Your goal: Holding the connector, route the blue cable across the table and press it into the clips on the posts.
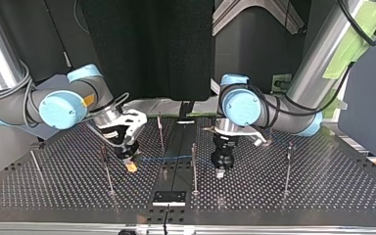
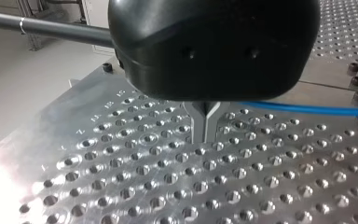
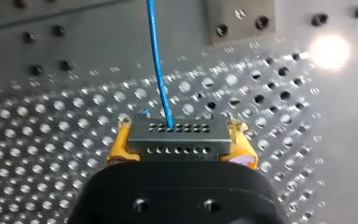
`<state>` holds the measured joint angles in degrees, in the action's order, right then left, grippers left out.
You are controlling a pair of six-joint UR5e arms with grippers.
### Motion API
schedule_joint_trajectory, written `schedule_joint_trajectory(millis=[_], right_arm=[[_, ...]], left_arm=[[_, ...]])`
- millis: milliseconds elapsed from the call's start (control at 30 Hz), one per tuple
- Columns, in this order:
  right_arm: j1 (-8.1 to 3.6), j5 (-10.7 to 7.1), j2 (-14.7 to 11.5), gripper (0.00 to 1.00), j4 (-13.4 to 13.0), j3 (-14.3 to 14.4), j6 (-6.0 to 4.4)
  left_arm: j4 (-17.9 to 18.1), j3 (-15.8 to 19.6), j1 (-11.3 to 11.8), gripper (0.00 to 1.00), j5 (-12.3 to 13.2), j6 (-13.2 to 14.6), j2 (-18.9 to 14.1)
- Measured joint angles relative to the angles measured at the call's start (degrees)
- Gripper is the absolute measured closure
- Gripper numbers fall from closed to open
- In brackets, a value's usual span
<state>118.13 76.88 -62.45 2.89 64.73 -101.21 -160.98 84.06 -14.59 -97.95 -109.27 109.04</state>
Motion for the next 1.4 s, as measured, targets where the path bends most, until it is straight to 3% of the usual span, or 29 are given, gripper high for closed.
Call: schedule_joint_trajectory(millis=[333, 367, 400, 433, 467, 500, 533, 567, 900, 1167, 1400], right_arm=[[-0.81, -0.87, 0.65, 1.0, -0.17, -0.84, 0.32], [-0.81, -0.9, 0.66, 1.0, -0.16, -0.84, 0.37], [-0.82, -0.93, 0.66, 1.0, -0.15, -0.85, 0.42], [-0.82, -0.96, 0.67, 1.0, -0.12, -0.86, 0.47], [-0.82, -0.98, 0.68, 1.0, -0.12, -0.86, 0.49], [-0.82, -0.99, 0.68, 1.0, -0.11, -0.86, 0.52], [-0.82, -1.0, 0.68, 1.0, -0.1, -0.86, 0.56], [-0.83, -1.0, 0.69, 1.0, -0.1, -0.86, 0.58], [-0.74, -1.01, 0.69, 1.0, -0.02, -0.87, 0.72], [-0.7, -1.02, 0.69, 1.0, 0.06, -0.86, 0.59], [-0.66, -1.05, 0.69, 1.0, 0.09, -0.86, 0.49]], left_arm=[[-1.01, 0.02, 0.14, 0.98, -0.17, 0.27, -0.02], [-1.08, 0.01, 0.14, 0.62, -0.17, 0.31, -0.02], [-1.18, 0.01, 0.1, 0.62, -0.17, 0.34, -0.02], [-1.35, 0.02, 0.05, 0.49, -0.18, 0.38, -0.02], [-1.71, 0.05, -0.06, 0.29, -0.17, 0.44, -0.01], [-2.04, 0.06, -0.13, 0.29, -0.18, 0.48, -0.01], [-2.41, 0.05, -0.2, 0.07, -0.19, 0.54, -0.02], [-2.93, 0.06, -0.27, 0.0, -0.24, 0.68, -0.02], [-7.47, 0.63, -0.83, 0.0, -2.56, 2.47, -0.23], [-11.69, 3.5, -1.51, 0.0, -1.1, 2.42, -3.17], [-12.02, 6.49, -2.23, 0.0, -0.42, 2.32, -6.25]])
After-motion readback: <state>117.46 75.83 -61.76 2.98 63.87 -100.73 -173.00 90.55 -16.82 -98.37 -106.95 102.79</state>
